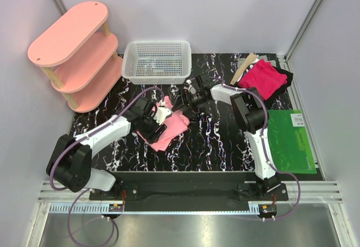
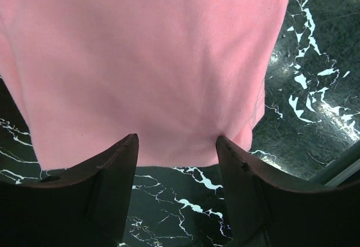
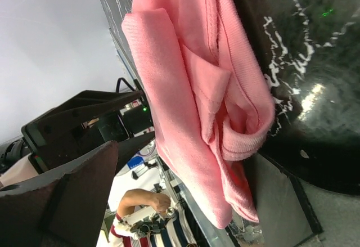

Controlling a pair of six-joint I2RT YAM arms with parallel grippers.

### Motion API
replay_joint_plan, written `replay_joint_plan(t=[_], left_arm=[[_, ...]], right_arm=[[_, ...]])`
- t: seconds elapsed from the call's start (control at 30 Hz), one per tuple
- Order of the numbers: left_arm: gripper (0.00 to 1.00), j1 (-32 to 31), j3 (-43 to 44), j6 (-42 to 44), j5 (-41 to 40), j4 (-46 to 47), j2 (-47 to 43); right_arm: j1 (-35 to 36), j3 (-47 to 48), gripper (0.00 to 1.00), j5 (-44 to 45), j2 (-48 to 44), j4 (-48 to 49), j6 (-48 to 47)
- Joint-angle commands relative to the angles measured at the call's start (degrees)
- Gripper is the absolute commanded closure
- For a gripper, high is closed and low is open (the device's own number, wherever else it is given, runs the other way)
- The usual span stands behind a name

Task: Fold and stack the t-shirts
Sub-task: Neatly place the folded tshirt to the corner

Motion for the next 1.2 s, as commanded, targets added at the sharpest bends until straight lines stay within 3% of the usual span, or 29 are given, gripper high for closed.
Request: replay_joint_plan(t=[0.0,0.13,0.47,0.5,0.63,0.67,0.73,0.83,1.03,1.17], left_arm=[[0.39,-1.3,-0.2,0.9,-0.6,4.6,1.4],[0.39,-5.0,-1.0,0.7,-2.3,6.5,-0.3],[0.39,-5.9,-1.2,-0.7,-2.1,7.5,1.5],[0.39,-6.0,-1.2,-0.8,-2.2,7.5,1.4],[0.39,-6.0,-1.7,-0.7,-2.3,7.4,0.6],[0.39,-6.0,-1.8,-0.7,-2.6,7.5,0.5],[0.39,-6.0,-1.9,-0.7,-2.8,7.6,0.4],[0.39,-6.0,-1.7,-0.7,-3.1,7.4,0.4],[0.39,-5.6,-0.2,-0.5,-6.2,6.0,-2.4],[0.39,-1.0,4.1,0.2,-6.1,1.9,-7.1]], right_arm=[[3.5,0.4,0.00,7.3,1.0,-2.7,-1.1],[4.5,1.0,0.00,7.8,1.6,-2.8,-0.3],[7.5,2.4,0.02,8.5,3.2,-2.7,1.0],[7.6,2.4,0.07,8.2,3.7,-2.8,1.2],[7.7,1.9,0.47,7.1,4.0,-2.8,1.1],[7.7,1.7,0.63,7.1,3.9,-2.7,1.0],[7.7,1.3,0.74,7.1,3.8,-2.7,1.0],[7.6,1.2,0.99,6.5,3.5,-2.8,0.5],[7.3,3.5,1.00,5.2,-0.2,-2.8,0.6],[6.2,5.9,1.00,4.2,-3.2,-2.8,2.2]])
